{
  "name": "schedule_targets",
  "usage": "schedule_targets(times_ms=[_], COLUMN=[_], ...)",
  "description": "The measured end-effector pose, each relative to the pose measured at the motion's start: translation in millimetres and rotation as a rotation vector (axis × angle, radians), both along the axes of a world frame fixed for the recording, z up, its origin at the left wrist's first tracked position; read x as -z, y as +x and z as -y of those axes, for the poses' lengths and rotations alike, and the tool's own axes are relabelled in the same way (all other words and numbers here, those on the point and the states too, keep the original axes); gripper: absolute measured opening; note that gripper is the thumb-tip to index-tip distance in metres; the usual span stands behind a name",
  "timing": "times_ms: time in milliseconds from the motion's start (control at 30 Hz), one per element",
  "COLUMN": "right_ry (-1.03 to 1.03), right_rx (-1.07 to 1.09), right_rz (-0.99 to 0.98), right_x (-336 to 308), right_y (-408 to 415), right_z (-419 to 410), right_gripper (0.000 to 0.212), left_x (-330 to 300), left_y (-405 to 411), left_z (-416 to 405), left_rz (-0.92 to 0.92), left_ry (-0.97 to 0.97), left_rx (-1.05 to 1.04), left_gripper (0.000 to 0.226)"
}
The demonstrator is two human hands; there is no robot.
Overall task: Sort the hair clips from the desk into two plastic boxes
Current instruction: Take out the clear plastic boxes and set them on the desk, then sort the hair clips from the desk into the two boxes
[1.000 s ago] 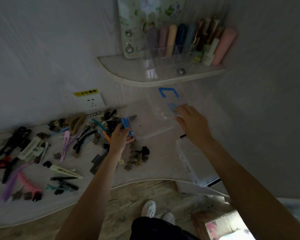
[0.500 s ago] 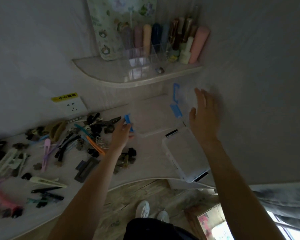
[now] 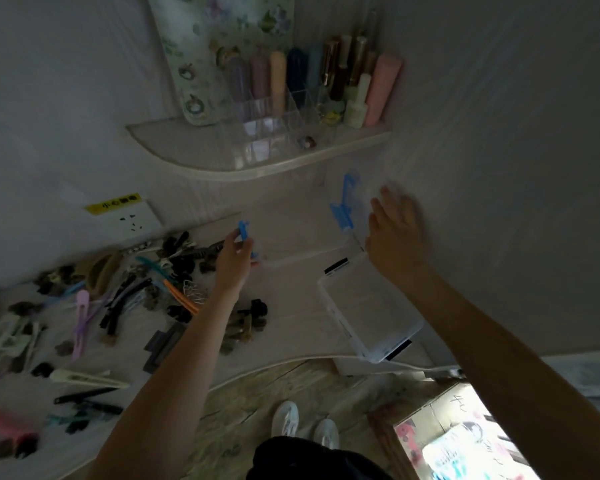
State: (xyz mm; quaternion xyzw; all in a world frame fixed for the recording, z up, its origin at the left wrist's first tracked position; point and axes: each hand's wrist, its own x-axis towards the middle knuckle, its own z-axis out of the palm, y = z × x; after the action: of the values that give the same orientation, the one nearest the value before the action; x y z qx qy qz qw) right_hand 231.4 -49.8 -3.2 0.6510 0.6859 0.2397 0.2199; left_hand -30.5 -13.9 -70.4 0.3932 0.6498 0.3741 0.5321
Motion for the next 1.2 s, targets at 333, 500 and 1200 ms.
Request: schedule_targets(times_ms=[333,500,1200], right_ry=[0.281,0.120,-0.509], right_rx=[-0.187,-0.327,-0.199], right_rz=[-0.592,-1.145,-1.356], right_x=[13,34,134], right_y=[-29,-88,-250], right_z=[41,80,99], right_gripper=[0.034,0.046,0.116], left_x=[-24,-24,83], left_y=[-12,-59,-232], left_z=[23,78,251], left_rz=[-0.105,-0.489,-1.005], left_ry=[0.035,0.371,-0.286], left_rx=[0.192,0.076,-0.225], left_gripper=[0.026,0.035,0.129])
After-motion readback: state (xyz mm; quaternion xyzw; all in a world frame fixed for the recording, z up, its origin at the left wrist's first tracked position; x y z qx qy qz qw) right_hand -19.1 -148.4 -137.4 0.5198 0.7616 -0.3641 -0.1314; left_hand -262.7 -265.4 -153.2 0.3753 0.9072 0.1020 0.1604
